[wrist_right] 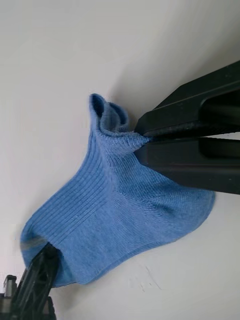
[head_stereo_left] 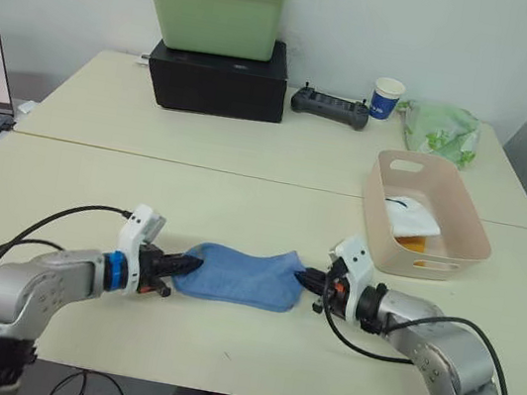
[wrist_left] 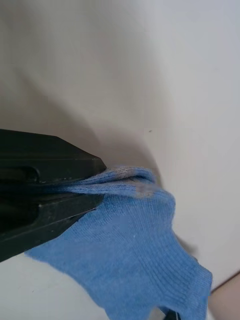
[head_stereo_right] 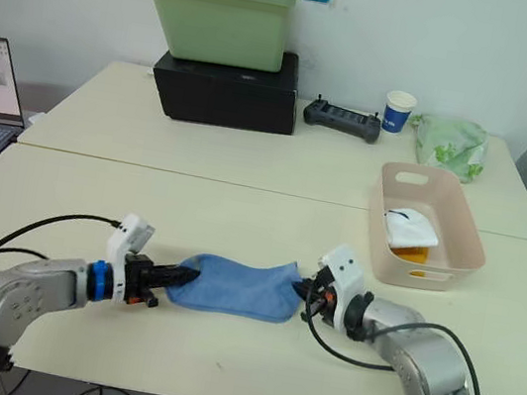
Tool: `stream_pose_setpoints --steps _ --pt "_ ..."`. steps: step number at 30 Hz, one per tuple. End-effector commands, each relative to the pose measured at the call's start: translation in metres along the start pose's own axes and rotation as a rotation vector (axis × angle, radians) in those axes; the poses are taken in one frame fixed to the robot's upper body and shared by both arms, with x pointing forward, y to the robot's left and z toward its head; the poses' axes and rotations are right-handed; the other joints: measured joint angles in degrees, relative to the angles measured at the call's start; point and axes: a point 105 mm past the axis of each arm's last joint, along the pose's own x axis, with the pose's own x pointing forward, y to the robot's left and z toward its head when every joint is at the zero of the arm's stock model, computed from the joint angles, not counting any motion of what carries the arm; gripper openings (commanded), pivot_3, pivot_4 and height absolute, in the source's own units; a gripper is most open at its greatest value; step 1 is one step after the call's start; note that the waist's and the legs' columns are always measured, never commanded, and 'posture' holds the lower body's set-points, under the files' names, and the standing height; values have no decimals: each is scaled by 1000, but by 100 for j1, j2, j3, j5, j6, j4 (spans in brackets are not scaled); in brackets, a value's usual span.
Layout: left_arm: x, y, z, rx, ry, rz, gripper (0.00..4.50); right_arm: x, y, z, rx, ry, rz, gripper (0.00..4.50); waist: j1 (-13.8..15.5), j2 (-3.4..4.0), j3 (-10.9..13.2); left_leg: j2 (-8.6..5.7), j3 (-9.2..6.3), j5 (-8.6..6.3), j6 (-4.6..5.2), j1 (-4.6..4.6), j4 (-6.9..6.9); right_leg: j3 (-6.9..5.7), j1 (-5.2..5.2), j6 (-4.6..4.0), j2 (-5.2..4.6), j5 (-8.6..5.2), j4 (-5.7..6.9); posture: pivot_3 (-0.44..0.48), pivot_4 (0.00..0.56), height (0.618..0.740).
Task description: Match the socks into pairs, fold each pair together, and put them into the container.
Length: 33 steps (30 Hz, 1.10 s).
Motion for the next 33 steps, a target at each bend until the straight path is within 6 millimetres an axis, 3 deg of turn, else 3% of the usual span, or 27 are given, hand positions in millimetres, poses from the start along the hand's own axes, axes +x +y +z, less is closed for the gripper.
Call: stream_pose_setpoints --steps 1,5,12,13,15,17,20,25,28,33 --pt "1 5 6 23 -5 -3 18 -1 -4 4 -17 4 -18 0 5 0 0 0 -1 0 0 -2 -1 -1 -1 0 0 0 0 0 150 730" --pt "-8 8 10 80 -27 10 993 -5 -4 0 -44 9 -47 1046 4 1 1 2 -1 0 0 -2 -1 0 -1 0 -1 0 1 0 150 730" --pt "-40 18 25 179 -133 118 3059 -17 -2 3 -19 -58 -84 3536 -31 1 1 7 -1 0 0 1 -2 2 -2 0 0 0 3 0 150 730" --pt "-46 16 33 204 -160 112 3065 -19 -2 4 -15 -73 -94 3904 -28 1 1 6 -2 0 0 1 -2 2 -2 0 0 0 3 0 150 730" --pt "-54 11 46 245 -206 102 3065 -22 -1 6 -9 -96 -99 4462 -24 0 1 5 -1 0 0 -1 -1 1 -2 0 -1 0 3 0 150 730" --pt "-55 5 57 278 -226 74 3065 -24 0 9 -7 -123 -99 4462 10 0 1 4 0 0 0 -2 -1 1 -2 0 -3 0 1 0 150 730" --pt "-45 -12 60 333 -183 -17 2480 -25 -2 10 -4 -140 -113 4500 25 0 1 0 1 0 -1 -2 -1 1 -1 1 -4 0 0 0 150 730" --pt "-14 -41 51 465 -57 -184 933 -22 -4 7 44 -151 -143 4500 27 1 2 0 4 0 0 -2 -3 4 -1 1 -4 0 -3 0 150 730" --pt "9 -38 42 461 -23 -212 29 -16 -6 0 88 -142 -173 4500 27 1 1 1 2 0 0 -2 -2 2 0 1 -2 0 -2 0 150 730" --pt "27 -22 16 475 89 -216 29 -7 -9 -11 109 -92 -218 4500 -33 2 2 4 4 0 0 -2 -2 7 -3 1 6 1 -1 0 150 730"
